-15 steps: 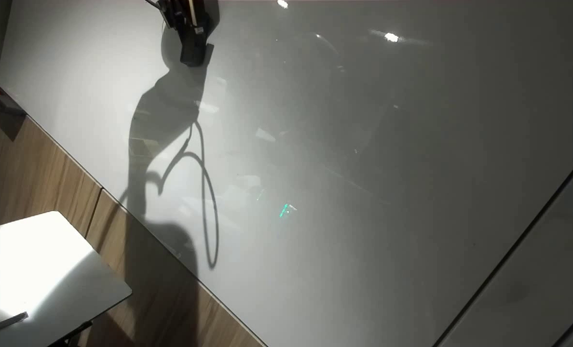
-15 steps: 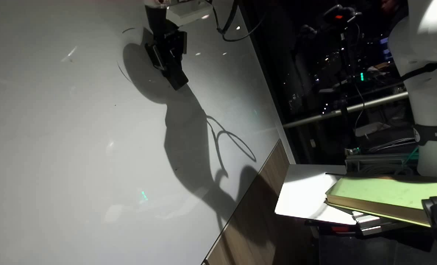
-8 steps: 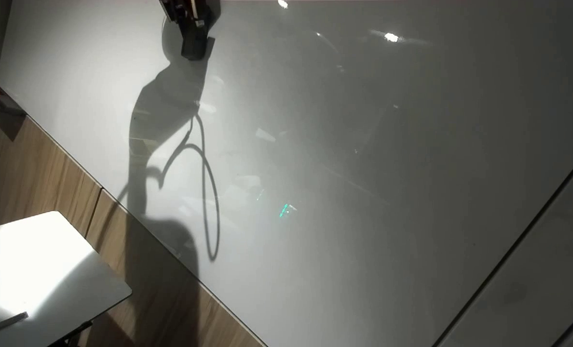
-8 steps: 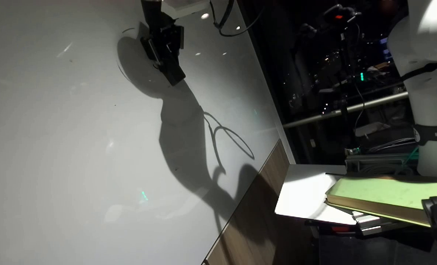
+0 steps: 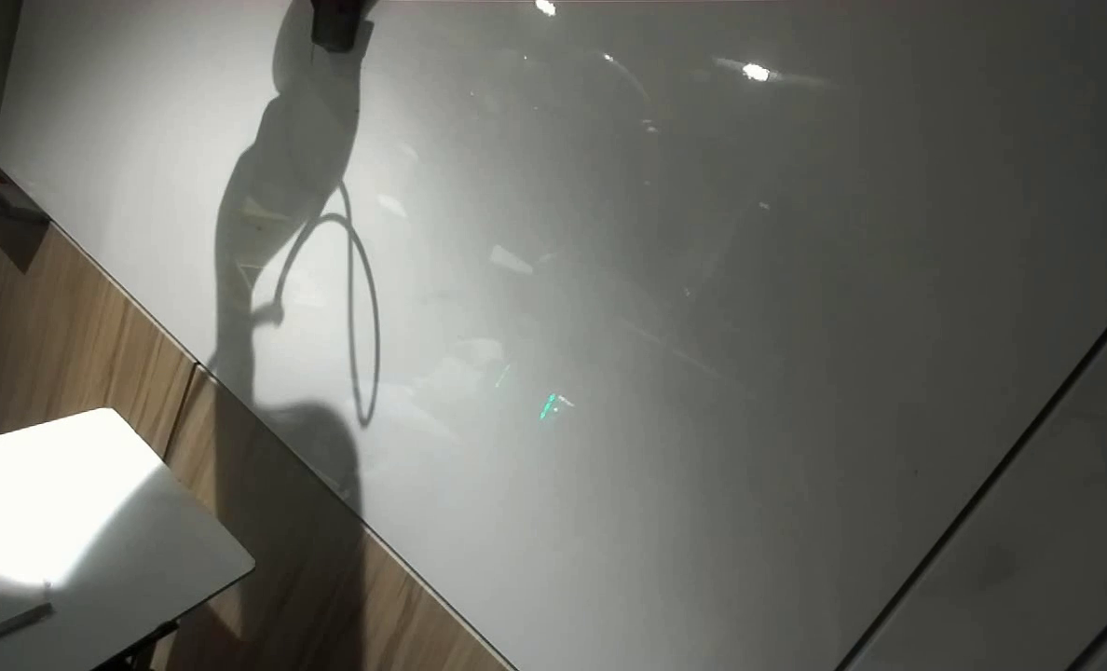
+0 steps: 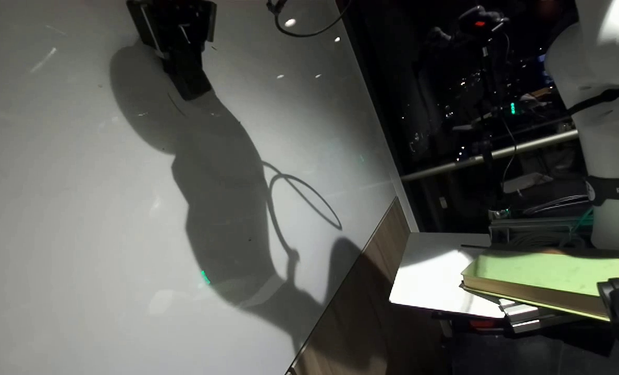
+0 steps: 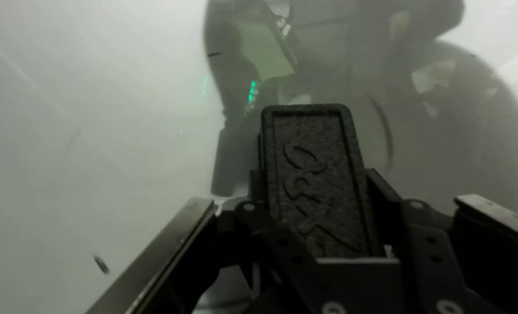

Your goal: Use the eraser from the table to wipe the whiteboard,

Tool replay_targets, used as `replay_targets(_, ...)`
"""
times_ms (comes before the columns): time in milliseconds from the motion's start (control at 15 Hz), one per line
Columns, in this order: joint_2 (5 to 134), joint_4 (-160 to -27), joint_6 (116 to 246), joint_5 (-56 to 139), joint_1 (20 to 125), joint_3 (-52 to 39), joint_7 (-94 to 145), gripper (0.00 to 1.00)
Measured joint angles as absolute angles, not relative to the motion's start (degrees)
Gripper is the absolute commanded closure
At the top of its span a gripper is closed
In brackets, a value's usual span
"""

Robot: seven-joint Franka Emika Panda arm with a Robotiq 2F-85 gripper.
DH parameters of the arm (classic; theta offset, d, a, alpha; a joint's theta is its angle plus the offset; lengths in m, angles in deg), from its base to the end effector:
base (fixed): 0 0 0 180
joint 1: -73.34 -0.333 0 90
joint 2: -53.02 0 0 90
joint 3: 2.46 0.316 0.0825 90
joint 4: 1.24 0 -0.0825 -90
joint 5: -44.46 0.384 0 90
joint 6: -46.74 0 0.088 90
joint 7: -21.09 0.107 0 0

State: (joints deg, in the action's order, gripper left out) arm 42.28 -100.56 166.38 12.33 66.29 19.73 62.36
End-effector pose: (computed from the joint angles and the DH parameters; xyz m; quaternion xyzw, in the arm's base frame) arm 0.4724 0.2606 0.7058 0.9207 -0.0213 0.3759 0.1031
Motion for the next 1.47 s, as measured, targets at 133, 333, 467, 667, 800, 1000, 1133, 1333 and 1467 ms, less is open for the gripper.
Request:
replay_targets(133, 44.6, -97.4, 166.4, 11.6, 64.8, 21.4, 63.8, 0.69)
replay_targets(333, 48.1, -93.7, 166.4, 10.1, 62.2, 22.6, 65.8, 0.69)
replay_targets(467, 50.0, -92.2, 166.4, 9.2, 60.5, 22.7, 66.8, 0.69)
replay_targets(667, 51.7, -91.9, 166.6, 8.1, 59.2, 22.1, 67.0, 0.69)
replay_targets(800, 52.0, -92.4, 166.9, 7.9, 59.0, 21.3, 67.0, 0.69)
replay_targets(1000, 50.9, -94.7, 167.4, 7.9, 58.8, 20.0, 66.7, 0.69)
replay_targets(1133, 49.8, -96.6, 167.5, 7.9, 58.8, 18.9, 66.4, 0.69)
replay_targets(1333, 47.9, -99.2, 167.5, 7.9, 59.0, 17.2, 65.9, 0.69)
replay_targets(1467, 46.5, -100.9, 167.5, 7.9, 59.4, 16.2, 65.5, 0.69)
